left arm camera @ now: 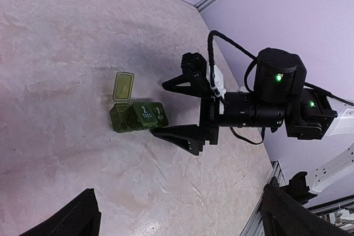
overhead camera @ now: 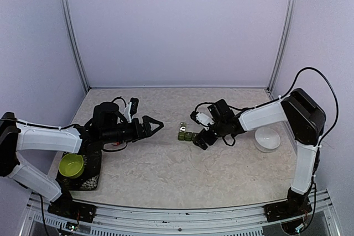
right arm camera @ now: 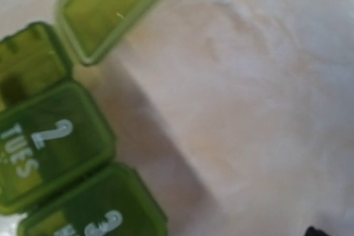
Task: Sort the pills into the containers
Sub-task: Adjust the pill container at the center of the board, then pick up the pill bottle from the center of the board.
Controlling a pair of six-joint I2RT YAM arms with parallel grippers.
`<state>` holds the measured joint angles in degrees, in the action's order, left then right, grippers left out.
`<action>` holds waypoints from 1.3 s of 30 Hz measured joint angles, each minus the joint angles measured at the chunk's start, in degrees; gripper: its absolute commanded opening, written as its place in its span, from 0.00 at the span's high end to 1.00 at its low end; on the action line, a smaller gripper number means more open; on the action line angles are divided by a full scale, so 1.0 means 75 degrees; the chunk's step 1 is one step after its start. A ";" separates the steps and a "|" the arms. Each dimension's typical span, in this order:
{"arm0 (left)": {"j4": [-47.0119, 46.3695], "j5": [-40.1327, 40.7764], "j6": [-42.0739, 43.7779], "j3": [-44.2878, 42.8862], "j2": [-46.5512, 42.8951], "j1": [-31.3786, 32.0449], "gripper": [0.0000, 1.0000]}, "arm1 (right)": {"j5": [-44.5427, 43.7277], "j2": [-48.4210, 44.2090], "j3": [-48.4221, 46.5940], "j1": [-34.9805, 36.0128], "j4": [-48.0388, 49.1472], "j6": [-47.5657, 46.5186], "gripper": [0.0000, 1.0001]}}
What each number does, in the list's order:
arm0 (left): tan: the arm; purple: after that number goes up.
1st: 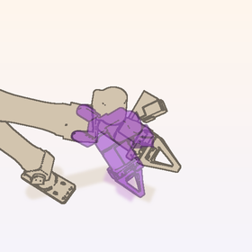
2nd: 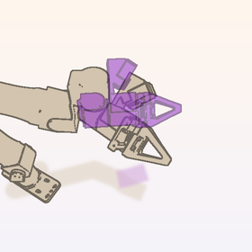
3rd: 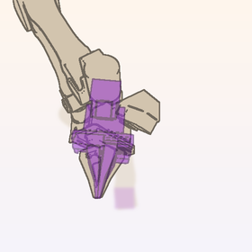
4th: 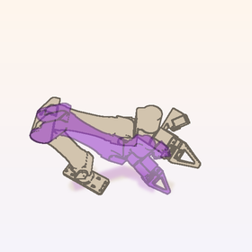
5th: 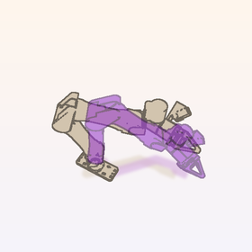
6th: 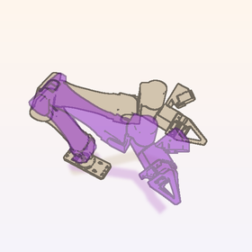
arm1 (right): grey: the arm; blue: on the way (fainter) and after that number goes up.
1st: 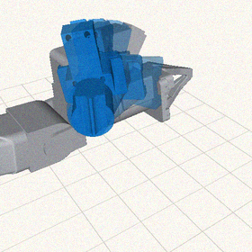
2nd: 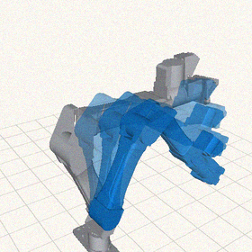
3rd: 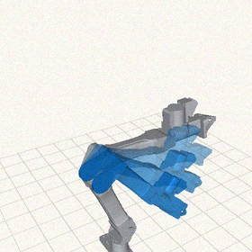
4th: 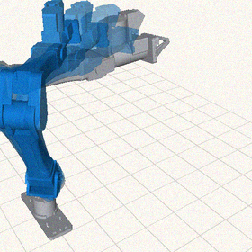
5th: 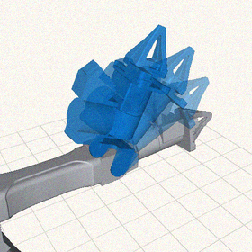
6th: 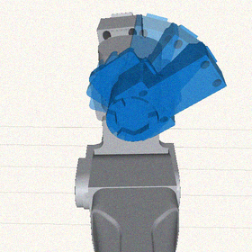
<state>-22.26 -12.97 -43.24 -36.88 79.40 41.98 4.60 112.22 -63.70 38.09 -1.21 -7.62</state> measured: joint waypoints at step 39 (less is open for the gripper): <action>0.3669 0.2678 0.2541 -0.2847 0.0522 -0.1169 0.05 | 0.0166 -0.2891 0.1667 -0.0376 -0.0239 0.1230 0.00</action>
<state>5.26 7.11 -24.18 -58.24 83.31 33.21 5.85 90.54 -51.20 35.27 -3.01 1.61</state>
